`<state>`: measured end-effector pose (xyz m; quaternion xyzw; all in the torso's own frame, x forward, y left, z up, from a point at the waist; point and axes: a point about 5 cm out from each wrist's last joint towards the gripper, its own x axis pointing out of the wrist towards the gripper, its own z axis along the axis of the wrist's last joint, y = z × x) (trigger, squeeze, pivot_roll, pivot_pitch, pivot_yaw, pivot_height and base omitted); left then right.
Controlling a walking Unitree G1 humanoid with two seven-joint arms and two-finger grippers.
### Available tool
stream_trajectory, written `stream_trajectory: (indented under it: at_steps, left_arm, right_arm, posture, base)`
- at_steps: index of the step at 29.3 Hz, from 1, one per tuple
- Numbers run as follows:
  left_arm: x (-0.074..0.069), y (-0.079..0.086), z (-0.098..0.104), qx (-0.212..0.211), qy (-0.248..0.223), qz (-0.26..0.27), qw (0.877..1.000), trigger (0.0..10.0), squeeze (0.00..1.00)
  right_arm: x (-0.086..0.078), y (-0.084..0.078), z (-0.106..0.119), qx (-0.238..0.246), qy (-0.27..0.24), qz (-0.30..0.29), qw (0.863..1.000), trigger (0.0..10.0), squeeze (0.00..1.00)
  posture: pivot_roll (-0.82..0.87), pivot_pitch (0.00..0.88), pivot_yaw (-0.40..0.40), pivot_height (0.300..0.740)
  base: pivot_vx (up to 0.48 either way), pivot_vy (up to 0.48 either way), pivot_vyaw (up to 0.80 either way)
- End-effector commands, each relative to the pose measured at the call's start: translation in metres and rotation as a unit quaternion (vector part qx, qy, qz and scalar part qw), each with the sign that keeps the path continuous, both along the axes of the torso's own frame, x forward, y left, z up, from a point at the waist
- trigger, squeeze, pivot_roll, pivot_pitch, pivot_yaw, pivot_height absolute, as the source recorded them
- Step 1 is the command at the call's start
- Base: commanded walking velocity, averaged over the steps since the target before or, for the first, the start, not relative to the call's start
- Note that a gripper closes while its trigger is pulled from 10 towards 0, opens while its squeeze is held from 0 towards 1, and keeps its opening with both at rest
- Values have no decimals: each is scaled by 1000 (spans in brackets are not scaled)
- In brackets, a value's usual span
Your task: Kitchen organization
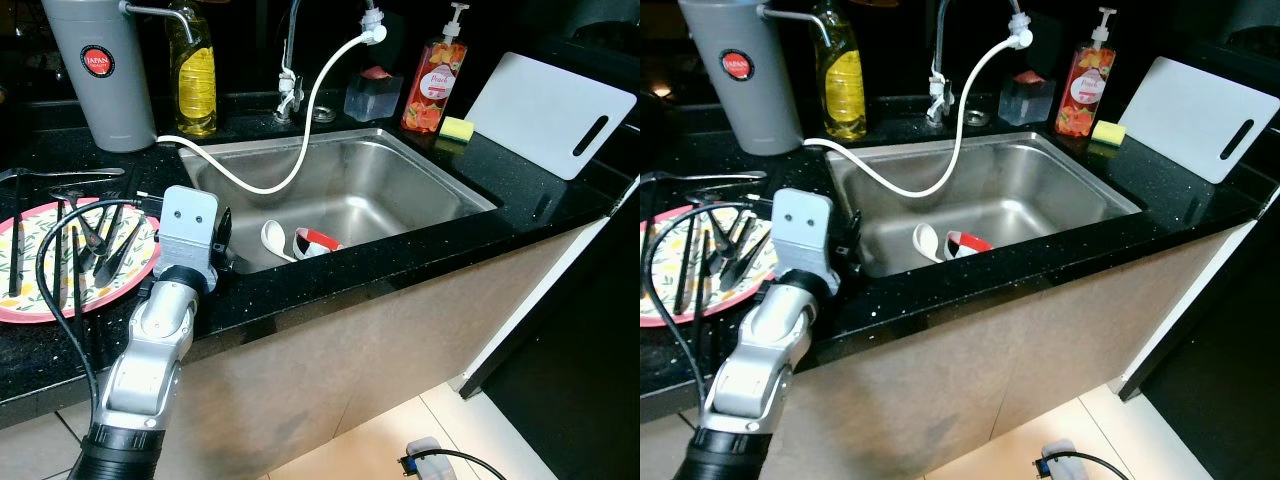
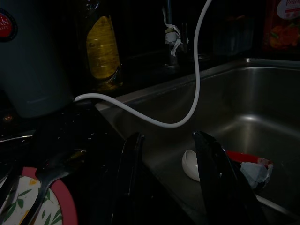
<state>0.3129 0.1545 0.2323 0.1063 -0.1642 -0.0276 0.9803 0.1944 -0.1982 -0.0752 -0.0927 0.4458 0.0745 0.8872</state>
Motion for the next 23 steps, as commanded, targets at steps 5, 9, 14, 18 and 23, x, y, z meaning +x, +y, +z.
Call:
stream_trajectory:
  at_steps: [5,9,14,18,23]
  left_arm:
    - [1,-5,0,4,-2,-5,1000,10000,0]
    - [2,-6,0,4,-2,-5,1000,10000,0]
    - [3,-6,0,4,-3,-5,1000,10000,0]
    - [3,-6,1,4,-3,-5,1000,10000,0]
    - [3,-6,1,4,-4,-5,1000,10000,0]
  right_arm:
    - [-8,-10,-2,-6,9,-18,1000,10000,0]
    - [-7,-10,-2,-7,8,-19,1000,10000,0]
    - [-6,-11,-2,-7,7,-21,1000,10000,0]
    - [-6,-10,-1,-7,7,-22,1000,10000,0]
    - [-5,-11,-1,-7,6,-23,1000,10000,0]
  posture:
    - [-62,65,-101,740]
    - [-63,63,-101,740]
    - [-63,61,-100,740]
    - [-64,61,-99,740]
    - [-65,59,-99,740]
  base:
    - [0,0,0]
    - [0,0,0]
    - [0,0,0]
    - [0,0,0]
    - [0,0,0]
